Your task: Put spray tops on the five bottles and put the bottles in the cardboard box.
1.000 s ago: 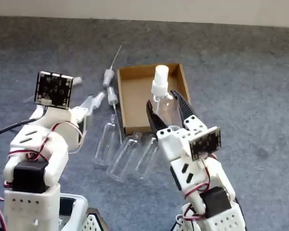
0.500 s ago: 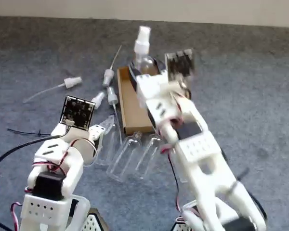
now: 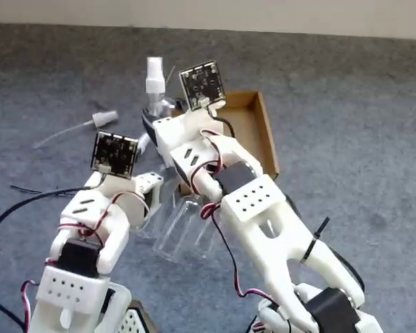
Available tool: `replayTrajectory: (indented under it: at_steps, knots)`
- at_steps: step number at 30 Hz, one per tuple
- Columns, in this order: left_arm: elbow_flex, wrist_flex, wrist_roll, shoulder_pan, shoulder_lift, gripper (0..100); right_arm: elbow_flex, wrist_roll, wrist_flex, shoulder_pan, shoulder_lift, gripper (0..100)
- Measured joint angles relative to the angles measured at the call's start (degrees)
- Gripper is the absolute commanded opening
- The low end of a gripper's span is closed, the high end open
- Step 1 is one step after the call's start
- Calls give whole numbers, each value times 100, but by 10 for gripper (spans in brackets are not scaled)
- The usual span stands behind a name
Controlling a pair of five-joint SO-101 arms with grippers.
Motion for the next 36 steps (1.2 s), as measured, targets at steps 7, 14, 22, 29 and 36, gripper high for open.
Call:
replayTrajectory:
  at_steps: [7, 14, 22, 29, 36]
  knots:
    - [0, -677, 18, 26, 1187, 305, 0, 0, 879, 0, -738, 4]
    - [0, -756, 18, -26, 1424, 305, 9, 0, 1213, -9, -1143, 4]
    - [141, -747, 18, -62, 1222, 305, 18, 0, 62, 791, -457, 4]
    - [870, -554, 18, -580, 202, 245, -598, 0, -1442, 1108, 1776, 4]
    - [1037, -554, 18, -1556, -396, 232, -1468, 0, -2418, 1108, 3604, 4]
